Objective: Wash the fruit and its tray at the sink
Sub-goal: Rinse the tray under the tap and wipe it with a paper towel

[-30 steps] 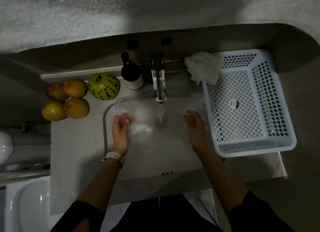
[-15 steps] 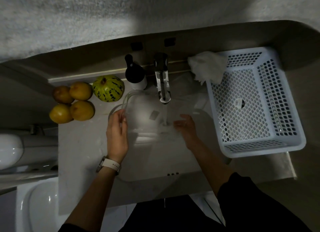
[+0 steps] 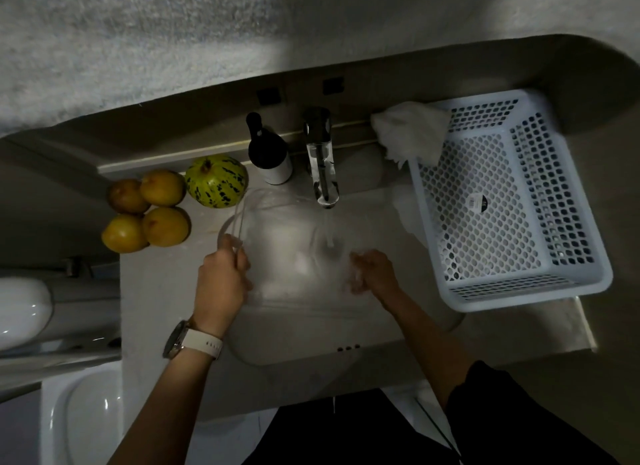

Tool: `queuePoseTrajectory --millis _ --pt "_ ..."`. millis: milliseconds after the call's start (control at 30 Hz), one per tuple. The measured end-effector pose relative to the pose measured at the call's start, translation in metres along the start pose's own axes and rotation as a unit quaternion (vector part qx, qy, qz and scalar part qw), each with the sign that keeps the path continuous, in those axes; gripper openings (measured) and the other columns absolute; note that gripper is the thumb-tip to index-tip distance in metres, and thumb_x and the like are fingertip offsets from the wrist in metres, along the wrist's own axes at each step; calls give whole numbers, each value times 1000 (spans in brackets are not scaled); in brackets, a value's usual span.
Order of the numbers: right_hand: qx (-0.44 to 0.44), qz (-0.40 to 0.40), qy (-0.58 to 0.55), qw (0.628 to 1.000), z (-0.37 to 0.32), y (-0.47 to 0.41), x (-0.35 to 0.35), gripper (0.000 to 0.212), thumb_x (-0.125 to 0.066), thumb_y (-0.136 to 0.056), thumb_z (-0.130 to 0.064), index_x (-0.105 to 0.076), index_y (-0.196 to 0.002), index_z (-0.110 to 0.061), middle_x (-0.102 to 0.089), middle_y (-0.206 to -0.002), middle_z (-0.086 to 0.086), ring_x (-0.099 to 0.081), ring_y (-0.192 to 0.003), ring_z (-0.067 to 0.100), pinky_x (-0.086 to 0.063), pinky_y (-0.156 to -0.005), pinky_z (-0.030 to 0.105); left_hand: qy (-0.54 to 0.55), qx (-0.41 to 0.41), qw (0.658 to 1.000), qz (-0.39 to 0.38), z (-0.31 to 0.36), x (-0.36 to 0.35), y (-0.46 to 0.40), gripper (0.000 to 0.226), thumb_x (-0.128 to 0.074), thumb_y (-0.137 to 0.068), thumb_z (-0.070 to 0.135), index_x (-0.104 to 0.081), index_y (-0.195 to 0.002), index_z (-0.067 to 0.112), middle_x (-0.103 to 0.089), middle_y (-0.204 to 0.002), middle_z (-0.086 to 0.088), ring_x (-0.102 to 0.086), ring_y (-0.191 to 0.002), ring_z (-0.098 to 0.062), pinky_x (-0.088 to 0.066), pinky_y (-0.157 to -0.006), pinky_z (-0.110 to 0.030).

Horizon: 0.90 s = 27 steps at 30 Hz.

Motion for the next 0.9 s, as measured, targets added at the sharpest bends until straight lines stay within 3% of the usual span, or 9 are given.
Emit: queuePoseTrajectory --millis 67,133,267,400,500,633,767,833,900 --pt "-3 3 -19 1000 -8 -5 10 8 -60 -86 2 -58 -92 -2 -63 -76 22 -61 -62 28 -55 -60 37 28 25 998 -47 -13 -8 2 10 -49 -96 6 -56 -97 14 -68 -77 -9 -68 -57 -32 -57 -56 -51" --pt "16 -1 17 1000 -21 -13 20 31 -54 -81 11 -56 -107 -6 -62 -82 13 -60 -60 17 -53 -50 25 67 51 992 -89 -22 -18 7 9 -49 -100 16 -57 -97 16 -68 -75 -10 -68 -51 -30 -58 -51 -46" --pt "106 -76 297 946 -52 -23 15 12 -66 -81 -9 -65 -93 -9 -66 -95 9 -65 -86 24 -48 -64 22 140 119 974 -133 -39 -34 10 15 -44 -103 17 -57 -99 10 -67 -71 -15 -65 -48 -31 -53 -42 -35" --pt "131 -122 470 864 -75 -22 -6 15 -67 -81 -26 -57 -87 -17 -58 -98 6 -59 -91 26 -38 -69 28 182 165 950 -191 -42 -48 5 15 -48 -101 12 -56 -92 4 -66 -72 -21 -64 -48 -30 -54 -41 -34" --pt "138 -143 472 859 -90 -21 -34 18 -63 -83 -31 -51 -83 -18 -53 -93 8 -59 -95 32 -39 -71 30 216 180 927 -249 -32 -65 5 19 -47 -101 13 -55 -95 -3 -65 -76 -26 -65 -46 -26 -54 -41 -30" --pt "149 -118 483 855 -106 -22 -62 46 -50 -95 -45 -51 -126 -10 -56 -119 16 -55 -110 34 -42 -87 36 229 187 919 -261 -31 -77 3 20 -50 -100 13 -58 -90 -2 -65 -76 -25 -60 -39 -17 -50 -39 -26" --pt "99 -169 379 904 -102 -13 -86 29 -46 -93 -40 -57 -107 -16 -67 -95 -1 -58 -97 29 -46 -78 19 210 195 919 -270 -45 -83 4 5 -57 -94 5 -59 -95 0 -68 -75 -21 -62 -41 -21 -45 -37 -20" --pt "108 -168 374 906 -103 -17 -86 36 -50 -87 -45 -59 -115 -24 -64 -110 0 -59 -104 26 -48 -91 27 211 192 918 -276 -52 -85 3 17 -66 -85 -4 -61 -102 -2 -69 -78 -19 -66 -47 -22 -49 -39 -24" --pt "66 -207 393 893 -98 -19 -78 30 -58 -83 -39 -59 -110 -27 -64 -106 4 -66 -89 23 -53 -78 30 224 181 915 -282 -54 -86 1 21 -67 -81 -10 -61 -101 -4 -68 -81 -21 -69 -54 -24 -53 -44 -29"
Point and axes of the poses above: each hand's wrist, its own y-axis away from the middle knuckle, its own x-axis out of the back of the hand, z = x × y, the point moved 9 cm from there along -y, towards the middle knuckle
